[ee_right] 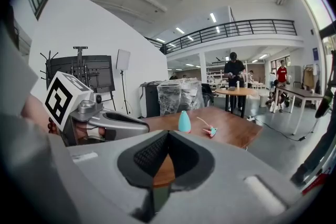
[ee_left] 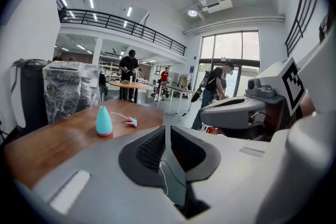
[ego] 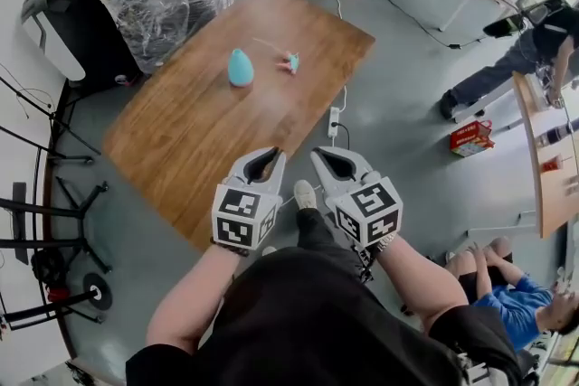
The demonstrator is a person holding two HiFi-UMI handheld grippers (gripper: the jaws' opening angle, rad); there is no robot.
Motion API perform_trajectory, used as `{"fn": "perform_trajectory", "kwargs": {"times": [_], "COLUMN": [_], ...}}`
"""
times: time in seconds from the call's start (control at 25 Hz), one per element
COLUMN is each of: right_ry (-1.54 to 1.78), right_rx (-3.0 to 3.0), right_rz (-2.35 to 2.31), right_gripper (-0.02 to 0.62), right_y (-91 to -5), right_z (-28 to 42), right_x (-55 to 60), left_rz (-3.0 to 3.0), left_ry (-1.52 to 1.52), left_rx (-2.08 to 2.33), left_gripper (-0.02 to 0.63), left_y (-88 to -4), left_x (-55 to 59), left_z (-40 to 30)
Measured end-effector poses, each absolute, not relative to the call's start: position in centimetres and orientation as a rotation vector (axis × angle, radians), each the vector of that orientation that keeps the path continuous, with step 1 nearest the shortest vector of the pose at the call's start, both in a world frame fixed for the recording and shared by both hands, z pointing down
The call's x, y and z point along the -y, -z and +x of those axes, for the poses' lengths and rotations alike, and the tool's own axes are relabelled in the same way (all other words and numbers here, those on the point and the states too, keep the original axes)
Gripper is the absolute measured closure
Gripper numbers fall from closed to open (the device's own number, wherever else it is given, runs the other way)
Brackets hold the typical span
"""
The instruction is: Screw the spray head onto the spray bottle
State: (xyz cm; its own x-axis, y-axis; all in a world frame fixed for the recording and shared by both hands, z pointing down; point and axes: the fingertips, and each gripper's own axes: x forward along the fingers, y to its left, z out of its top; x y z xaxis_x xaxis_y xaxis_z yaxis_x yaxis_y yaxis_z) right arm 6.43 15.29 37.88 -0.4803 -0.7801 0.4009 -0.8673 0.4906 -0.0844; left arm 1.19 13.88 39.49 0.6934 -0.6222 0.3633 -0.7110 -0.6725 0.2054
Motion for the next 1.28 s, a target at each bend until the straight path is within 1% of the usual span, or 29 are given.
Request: {"fn": "perform_trajectory", "kwargs": {"times": [0.6, 0.88, 1.28], "right_ry": [-0.592, -0.628, -0.681], "right_rx": [2.418, 2.418, 2.399], "right_rz": [1.170, 1.059, 0.990], "right_gripper": [0.603, 0.603, 0.603], "right_y": [-43.8, -45.7, -47.8], "right_z": [15.6, 17.7, 19.2], "right_x": [0.4, 5.4, 8.9], "left_rz": [2.336, 2.195, 2.057], "left_ry": [-0.576, -0.718, -0.847], "left_rx": [1.245, 1.326, 1.306], "left_gripper": [0.509, 0.485, 0.463], "left_y": [-49.0, -54.7, -61.2], "left_x": [4.8, 11.3, 15.0], "left_z": [9.7, 10.5, 11.4]}}
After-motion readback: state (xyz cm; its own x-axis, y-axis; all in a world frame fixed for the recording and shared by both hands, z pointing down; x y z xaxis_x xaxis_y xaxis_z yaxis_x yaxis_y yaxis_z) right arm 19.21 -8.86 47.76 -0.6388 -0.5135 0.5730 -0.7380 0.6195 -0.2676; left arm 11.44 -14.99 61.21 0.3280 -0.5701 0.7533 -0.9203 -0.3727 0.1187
